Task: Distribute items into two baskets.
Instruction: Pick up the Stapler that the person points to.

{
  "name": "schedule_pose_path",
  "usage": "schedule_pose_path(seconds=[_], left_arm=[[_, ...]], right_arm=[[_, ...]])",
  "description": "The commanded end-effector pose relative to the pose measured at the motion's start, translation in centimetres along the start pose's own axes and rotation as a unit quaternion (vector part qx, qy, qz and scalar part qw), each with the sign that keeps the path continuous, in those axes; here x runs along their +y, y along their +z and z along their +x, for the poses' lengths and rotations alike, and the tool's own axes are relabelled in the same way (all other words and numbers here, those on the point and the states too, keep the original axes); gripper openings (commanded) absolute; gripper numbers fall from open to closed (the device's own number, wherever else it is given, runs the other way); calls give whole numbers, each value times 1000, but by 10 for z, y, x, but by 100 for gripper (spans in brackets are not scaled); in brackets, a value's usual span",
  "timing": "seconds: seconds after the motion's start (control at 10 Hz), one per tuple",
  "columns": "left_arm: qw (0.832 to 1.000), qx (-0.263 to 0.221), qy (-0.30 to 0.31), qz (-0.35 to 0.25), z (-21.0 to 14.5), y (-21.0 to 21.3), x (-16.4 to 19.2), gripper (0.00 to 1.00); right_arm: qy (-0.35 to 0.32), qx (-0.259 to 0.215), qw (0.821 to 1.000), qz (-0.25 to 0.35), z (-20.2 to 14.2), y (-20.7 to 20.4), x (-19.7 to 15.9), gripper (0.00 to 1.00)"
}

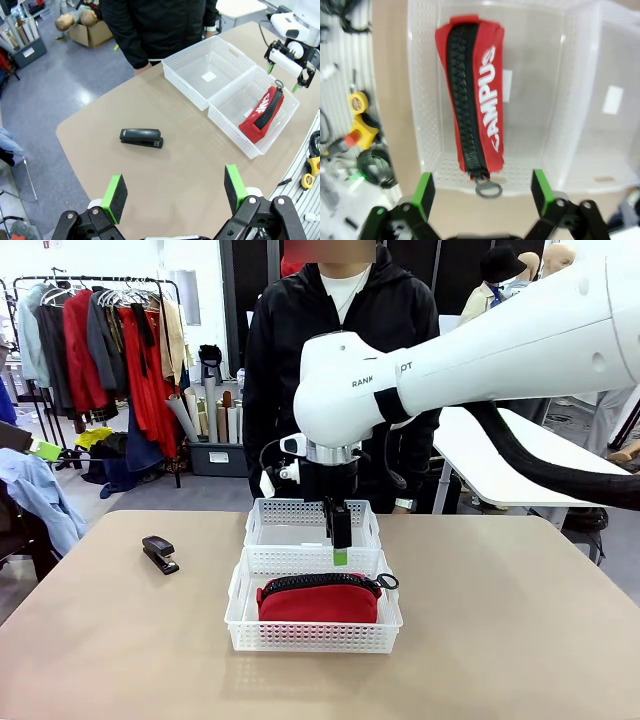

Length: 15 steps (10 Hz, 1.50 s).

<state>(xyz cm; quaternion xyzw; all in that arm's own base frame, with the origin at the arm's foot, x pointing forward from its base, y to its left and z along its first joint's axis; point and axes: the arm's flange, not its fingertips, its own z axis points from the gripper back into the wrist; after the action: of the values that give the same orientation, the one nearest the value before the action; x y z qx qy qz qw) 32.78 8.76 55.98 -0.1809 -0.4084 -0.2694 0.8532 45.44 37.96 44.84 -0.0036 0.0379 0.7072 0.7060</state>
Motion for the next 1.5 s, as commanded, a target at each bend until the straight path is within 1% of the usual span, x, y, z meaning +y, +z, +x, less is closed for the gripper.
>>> schedule_pose_path(seconds=[0.0,0.1,0.3,0.5,0.6,0.7,0.8,1.0,1.1,1.2,1.4], left_arm=[[1000,-4,-3,-6,0,-1,0,100],[1000,-4,-3,-6,0,-1,0,100],[1000,-4,-3,-6,0,-1,0,100],[1000,-4,-3,-6,0,-1,0,100],[1000,-4,-3,-6,0,-1,0,100],[1000,-4,-3,-6,0,-1,0,100],[1000,-4,-3,-6,0,-1,0,100],[1000,-4,-3,-6,0,-1,0,100],[1000,-4,-3,-6,0,-1,0,100],[1000,-4,-3,-6,0,-1,0,100],[1000,-4,-3,-6,0,-1,0,100]], right_arm=[[-90,-5,996,-23,-34,30,9,100],[-124,-13,992,-16,-50,42,12,100],[-200,-52,978,-1,-94,73,19,100],[-284,-84,955,11,-151,93,32,100],[-300,-117,947,23,-179,97,39,100],[-325,-145,934,19,-206,102,48,100],[-348,-162,923,9,-232,107,60,100],[-401,-214,891,-16,-288,115,91,100],[-423,-255,869,-25,-313,116,106,100],[-445,-277,851,-35,-333,114,119,100],[-470,-319,822,-41,-372,106,135,100]])
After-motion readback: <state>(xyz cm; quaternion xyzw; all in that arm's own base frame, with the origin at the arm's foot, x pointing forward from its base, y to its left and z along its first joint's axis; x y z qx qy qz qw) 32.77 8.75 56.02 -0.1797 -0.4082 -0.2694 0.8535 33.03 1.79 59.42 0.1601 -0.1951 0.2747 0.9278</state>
